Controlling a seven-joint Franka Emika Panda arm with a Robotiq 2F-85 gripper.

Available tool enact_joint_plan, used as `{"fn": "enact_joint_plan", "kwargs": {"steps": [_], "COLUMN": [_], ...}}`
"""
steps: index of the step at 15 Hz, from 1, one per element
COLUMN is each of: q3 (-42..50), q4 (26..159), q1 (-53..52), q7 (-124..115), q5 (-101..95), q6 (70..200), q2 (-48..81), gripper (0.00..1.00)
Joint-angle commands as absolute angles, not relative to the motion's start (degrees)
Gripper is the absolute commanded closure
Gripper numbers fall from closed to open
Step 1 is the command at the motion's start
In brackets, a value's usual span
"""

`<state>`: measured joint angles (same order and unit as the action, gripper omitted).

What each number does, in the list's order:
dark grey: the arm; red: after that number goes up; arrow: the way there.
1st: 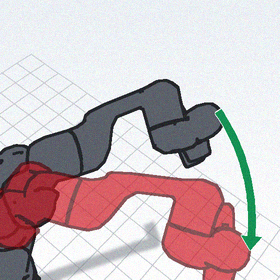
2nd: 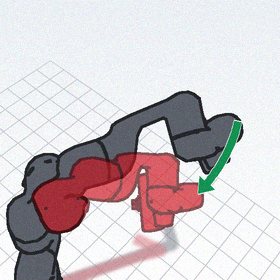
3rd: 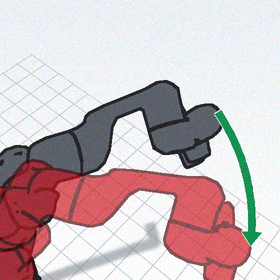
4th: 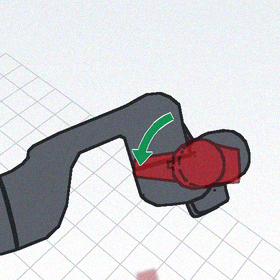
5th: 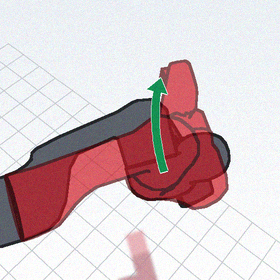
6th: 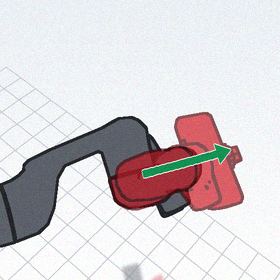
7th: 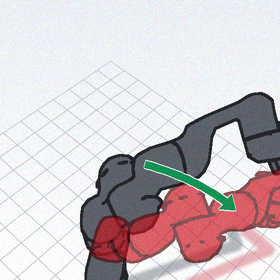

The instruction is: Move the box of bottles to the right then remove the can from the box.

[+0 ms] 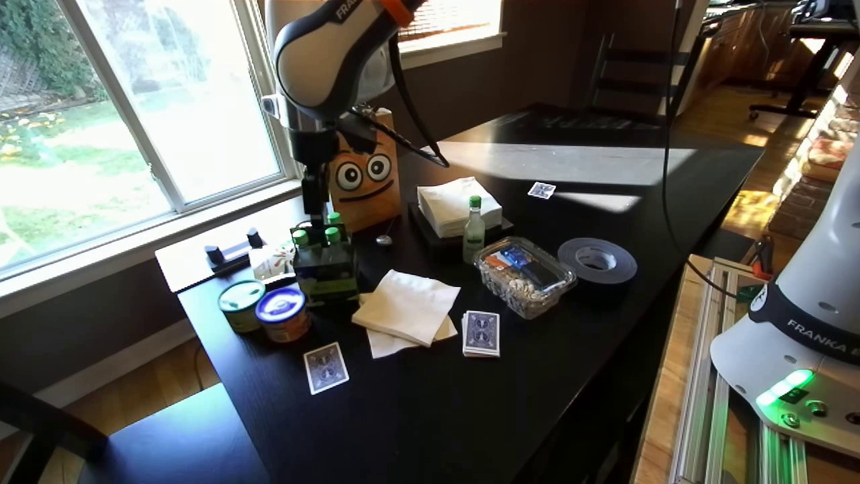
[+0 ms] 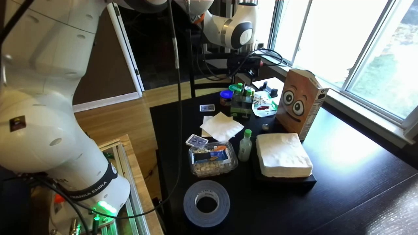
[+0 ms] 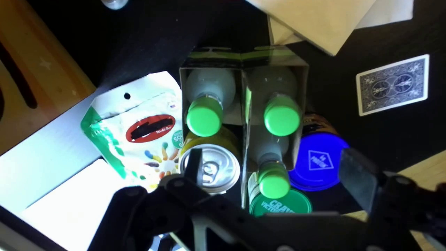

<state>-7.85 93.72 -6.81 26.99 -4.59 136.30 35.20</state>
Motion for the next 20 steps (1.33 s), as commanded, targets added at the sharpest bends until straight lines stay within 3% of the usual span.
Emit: {"fn": "enact_joint_plan", "kwargs": {"steps": [1, 6, 7, 9, 13, 15, 20], "q3": [-8.8, -9.4, -9.5, -9.4, -9.3, -9.2, -8.3], "q4": [87.6, 84.8, 84.4, 83.8, 83.1, 83.0, 83.2], "q1": [-6.9, -7.0, -6.8, -6.6, -6.1, -5.8, -6.2], "q7": [22.8, 20.3, 20.2, 20.0, 19.9, 19.9, 19.2], "q5": [-4.0, -3.8, -3.7, -3.8, -3.8, -3.8, -4.6], "q6": [134.3, 133.2, 132.9, 132.4, 131.8, 131.0, 129.6], "q2": [39.8, 43.4, 43.8, 44.4, 44.3, 44.3, 44.0], "gripper": [0.00, 0.08, 0.17, 0.26, 0.66, 0.79, 0.53]}}
